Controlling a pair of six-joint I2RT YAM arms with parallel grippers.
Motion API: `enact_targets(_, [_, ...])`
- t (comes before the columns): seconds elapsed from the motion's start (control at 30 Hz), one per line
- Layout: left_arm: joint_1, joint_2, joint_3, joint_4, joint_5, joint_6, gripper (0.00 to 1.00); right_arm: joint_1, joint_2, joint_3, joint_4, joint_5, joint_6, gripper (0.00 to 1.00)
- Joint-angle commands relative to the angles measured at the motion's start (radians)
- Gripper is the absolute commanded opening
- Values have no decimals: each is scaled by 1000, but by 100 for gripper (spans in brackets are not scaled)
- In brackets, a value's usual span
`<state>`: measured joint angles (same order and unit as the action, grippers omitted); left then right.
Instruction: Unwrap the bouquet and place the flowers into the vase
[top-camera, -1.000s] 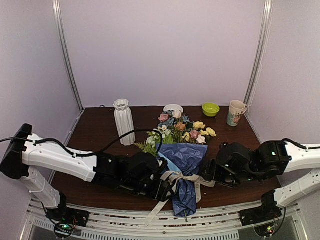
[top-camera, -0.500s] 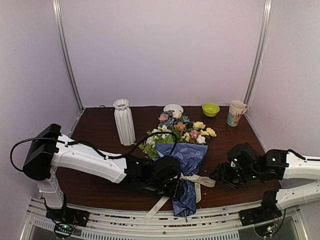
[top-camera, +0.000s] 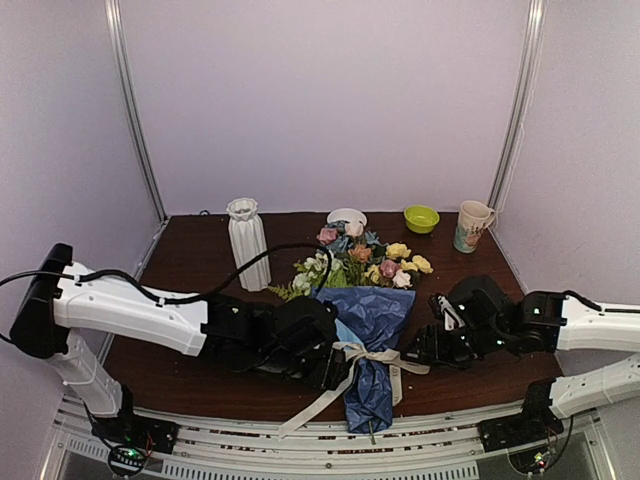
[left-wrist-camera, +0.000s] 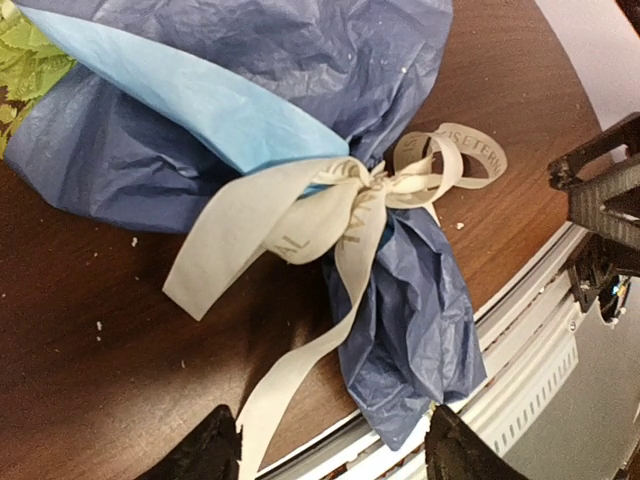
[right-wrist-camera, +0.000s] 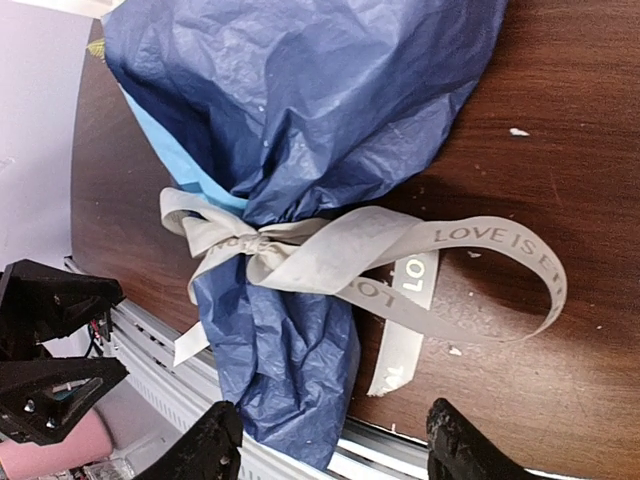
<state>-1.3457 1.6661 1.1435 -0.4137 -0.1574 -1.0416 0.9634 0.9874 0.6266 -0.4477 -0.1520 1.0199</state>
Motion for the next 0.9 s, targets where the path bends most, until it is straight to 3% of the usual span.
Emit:
enact_targets(0.0, [-4,-38,-88,82,21,78,65,-3,-2,-44,105,-69,-28,64])
enact_targets(0.13, [-4,25,-109,221,100,132,64,-4,19,-93,182,-110,6,63])
enact_targets(0.4, [-3,146,-73,271,143,139,60,-3,46,-221,422,-186,68,66])
enact_targets(0.6, [-3,69,-114,254,111,144,60,-3,113,-259,526,-225,73,83])
enact_targets(0.87, [-1,2,-165,193,38,184,58,12,199,-263,636,-271,85,81])
